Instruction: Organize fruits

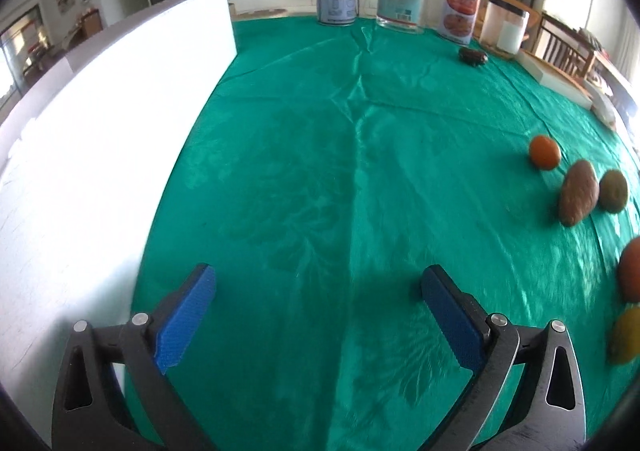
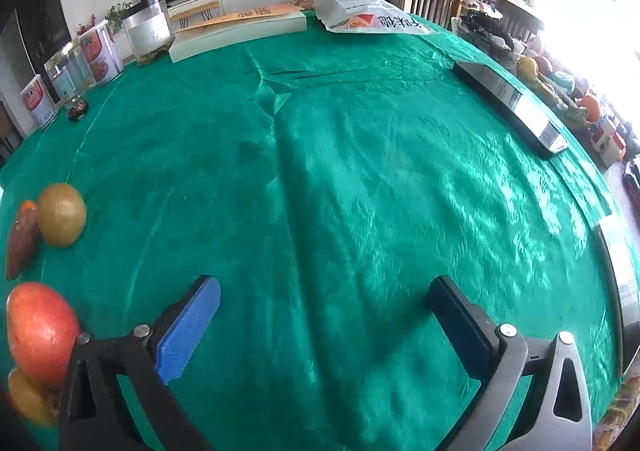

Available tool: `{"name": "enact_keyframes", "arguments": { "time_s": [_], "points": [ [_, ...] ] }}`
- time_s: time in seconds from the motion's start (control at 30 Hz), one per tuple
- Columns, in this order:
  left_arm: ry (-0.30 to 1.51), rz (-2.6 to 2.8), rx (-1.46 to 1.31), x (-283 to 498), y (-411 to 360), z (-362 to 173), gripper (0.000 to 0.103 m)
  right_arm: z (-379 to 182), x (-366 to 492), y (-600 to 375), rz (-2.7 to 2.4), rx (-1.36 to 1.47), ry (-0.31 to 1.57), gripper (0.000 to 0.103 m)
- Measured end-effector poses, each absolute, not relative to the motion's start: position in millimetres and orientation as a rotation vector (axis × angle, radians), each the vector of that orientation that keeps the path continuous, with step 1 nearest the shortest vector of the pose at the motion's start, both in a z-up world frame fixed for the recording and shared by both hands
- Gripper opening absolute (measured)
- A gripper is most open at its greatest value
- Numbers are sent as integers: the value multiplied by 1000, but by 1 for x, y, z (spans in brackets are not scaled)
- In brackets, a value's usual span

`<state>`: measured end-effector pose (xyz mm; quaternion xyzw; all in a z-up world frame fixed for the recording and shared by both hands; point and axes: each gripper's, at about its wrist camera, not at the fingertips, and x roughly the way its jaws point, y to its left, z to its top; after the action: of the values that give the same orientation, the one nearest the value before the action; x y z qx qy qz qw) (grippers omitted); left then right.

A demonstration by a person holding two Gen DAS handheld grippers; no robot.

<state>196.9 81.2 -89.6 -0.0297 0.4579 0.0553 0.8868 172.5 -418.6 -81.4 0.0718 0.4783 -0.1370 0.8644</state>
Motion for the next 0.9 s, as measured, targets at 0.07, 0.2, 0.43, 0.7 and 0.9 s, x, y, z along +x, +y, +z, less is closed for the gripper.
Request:
{"name": "enact_keyframes", "arguments": {
  "time_s": [0.07, 0.2, 0.43, 0.7, 0.9],
  "points": [
    [938, 141, -68, 209, 80, -90, 103, -82, 180, -420, -283, 144, 967, 103],
    [943, 141, -83, 230, 82, -94, 103, -81, 184, -420, -283, 147, 967, 103],
    [943, 141, -86, 232, 81, -96, 103, -82, 184, -420, -290, 149, 966, 103],
    [942, 141, -85, 230, 81, -95, 103, -82, 184, -420, -290, 147, 968, 103],
    [944, 136, -80, 234, 81, -96, 103, -82, 186, -420, -292, 148, 968, 103]
  ]
}}
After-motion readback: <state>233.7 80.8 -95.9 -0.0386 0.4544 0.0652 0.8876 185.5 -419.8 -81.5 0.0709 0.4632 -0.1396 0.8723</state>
